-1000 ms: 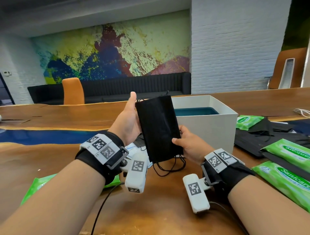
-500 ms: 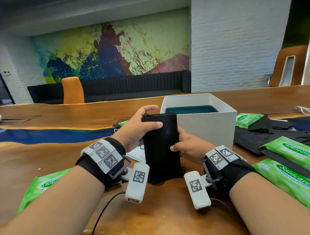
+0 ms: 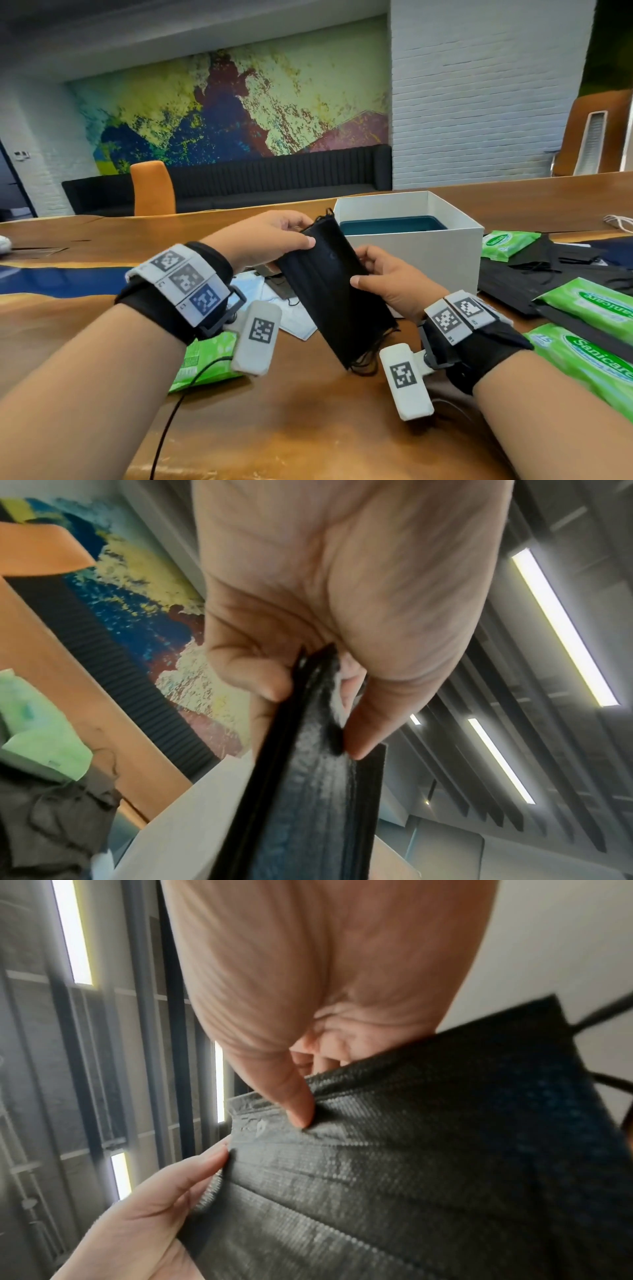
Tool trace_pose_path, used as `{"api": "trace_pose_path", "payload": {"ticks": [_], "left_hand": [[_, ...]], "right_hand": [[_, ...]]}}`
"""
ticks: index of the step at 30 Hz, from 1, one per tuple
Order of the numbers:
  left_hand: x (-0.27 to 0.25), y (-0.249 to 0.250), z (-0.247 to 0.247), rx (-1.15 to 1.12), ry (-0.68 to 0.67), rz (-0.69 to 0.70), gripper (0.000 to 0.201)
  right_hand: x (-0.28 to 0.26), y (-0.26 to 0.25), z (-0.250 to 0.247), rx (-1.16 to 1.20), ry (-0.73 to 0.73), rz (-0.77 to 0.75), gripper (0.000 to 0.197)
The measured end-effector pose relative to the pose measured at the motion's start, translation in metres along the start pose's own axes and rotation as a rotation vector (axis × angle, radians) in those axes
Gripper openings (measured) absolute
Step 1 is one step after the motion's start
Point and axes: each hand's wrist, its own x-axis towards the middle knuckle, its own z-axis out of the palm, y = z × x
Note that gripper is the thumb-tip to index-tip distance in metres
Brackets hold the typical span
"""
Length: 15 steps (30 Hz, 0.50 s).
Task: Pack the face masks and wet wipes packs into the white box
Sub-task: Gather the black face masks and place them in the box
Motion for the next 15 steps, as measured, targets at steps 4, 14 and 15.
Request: {"api": "trace_pose_path", "payload": {"ticks": [4,14,15], "left_hand": [[0.001,0.013,-0.002,0.217,-0.043,-0.012,0.015],[0.016,0.009,-0.01,-0.188,0.334,0.024,0.016],[0.021,0.01,-0.01,-0.258,0.384,-0.001,0.016]], "right_hand": [[-0.006,-0.009,-0.004,0.033,0.057,-0.114,0.025],[-0.025,-0.028,-0.066,-0.349,0.668,-0.314,0.014],[-0.028,-0.026,-0.077,-0.436,0.683,-0.272,0.013]]}}
